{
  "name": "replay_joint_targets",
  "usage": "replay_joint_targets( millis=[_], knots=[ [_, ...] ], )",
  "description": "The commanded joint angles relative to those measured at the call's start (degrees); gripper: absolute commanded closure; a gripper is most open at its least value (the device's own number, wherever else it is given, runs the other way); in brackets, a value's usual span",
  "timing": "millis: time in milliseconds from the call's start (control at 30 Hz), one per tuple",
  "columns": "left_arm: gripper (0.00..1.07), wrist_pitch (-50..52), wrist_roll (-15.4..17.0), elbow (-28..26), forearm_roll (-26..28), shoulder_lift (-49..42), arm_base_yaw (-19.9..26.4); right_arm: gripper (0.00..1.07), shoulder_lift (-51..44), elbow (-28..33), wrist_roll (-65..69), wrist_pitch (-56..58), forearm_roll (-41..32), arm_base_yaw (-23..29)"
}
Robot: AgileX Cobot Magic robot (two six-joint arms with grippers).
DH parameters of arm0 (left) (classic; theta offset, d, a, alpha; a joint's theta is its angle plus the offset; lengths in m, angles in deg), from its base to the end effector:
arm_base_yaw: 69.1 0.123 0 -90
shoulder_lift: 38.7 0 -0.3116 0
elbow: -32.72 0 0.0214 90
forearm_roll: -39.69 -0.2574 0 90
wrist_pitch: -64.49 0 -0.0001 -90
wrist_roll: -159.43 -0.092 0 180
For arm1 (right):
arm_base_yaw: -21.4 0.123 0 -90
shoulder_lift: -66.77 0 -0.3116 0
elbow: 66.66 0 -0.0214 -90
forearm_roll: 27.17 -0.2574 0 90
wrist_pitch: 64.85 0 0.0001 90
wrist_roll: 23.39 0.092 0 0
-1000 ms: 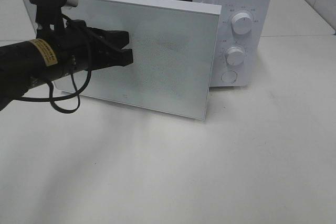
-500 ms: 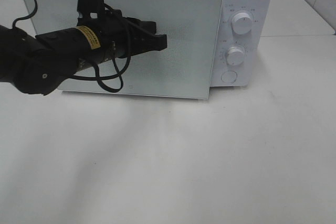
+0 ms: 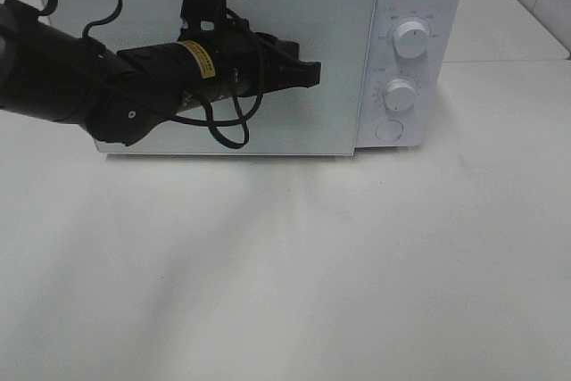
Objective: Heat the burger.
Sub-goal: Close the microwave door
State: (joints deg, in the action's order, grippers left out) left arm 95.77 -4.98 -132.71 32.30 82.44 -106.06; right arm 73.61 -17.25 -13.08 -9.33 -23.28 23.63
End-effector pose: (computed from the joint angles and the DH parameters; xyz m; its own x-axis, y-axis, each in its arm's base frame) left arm 0.3519 -0.2725 0.1971 -0.3042 0.0279 -0.9522 0.6105 0.7730 -0.1724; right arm -0.0217 -0.0060 0.2868 -0.3641 0.1267 -0.9227 0.0650 0.9917 0.1105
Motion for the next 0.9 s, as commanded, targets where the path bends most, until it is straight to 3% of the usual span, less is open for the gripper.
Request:
replay_joint_targets(
  millis=[33, 333, 533, 600, 900],
  knots=[
    [1.07, 0.4, 0.0, -3.78, 3.55, 1.03, 1.03, 0.31, -1.43, 0.23, -0.11, -0.46, 0.34, -0.4],
    [1.07, -1.38, -0.69, -8.82, 4.93, 3.44, 1.09, 0.31, -1.43, 0.23, -0.11, -0.46, 0.34, -0.4],
    [1.07, -2.98, -0.46, -8.88, 3.9, 2.69, 0.92, 0.31, -1.43, 0.23, -0.11, -0.46, 0.34, -0.4],
    [1.07, -6.7, 0.92, -8.88, 2.35, 0.92, -0.34, 0.31, -1.43, 0.23, -0.11, -0.46, 0.34, -0.4],
    [1.07, -20.63, 1.09, -7.16, 2.06, -5.44, -4.58, 0.31, -1.43, 0.23, -0.11, -0.46, 0.34, -0.4]
  ],
)
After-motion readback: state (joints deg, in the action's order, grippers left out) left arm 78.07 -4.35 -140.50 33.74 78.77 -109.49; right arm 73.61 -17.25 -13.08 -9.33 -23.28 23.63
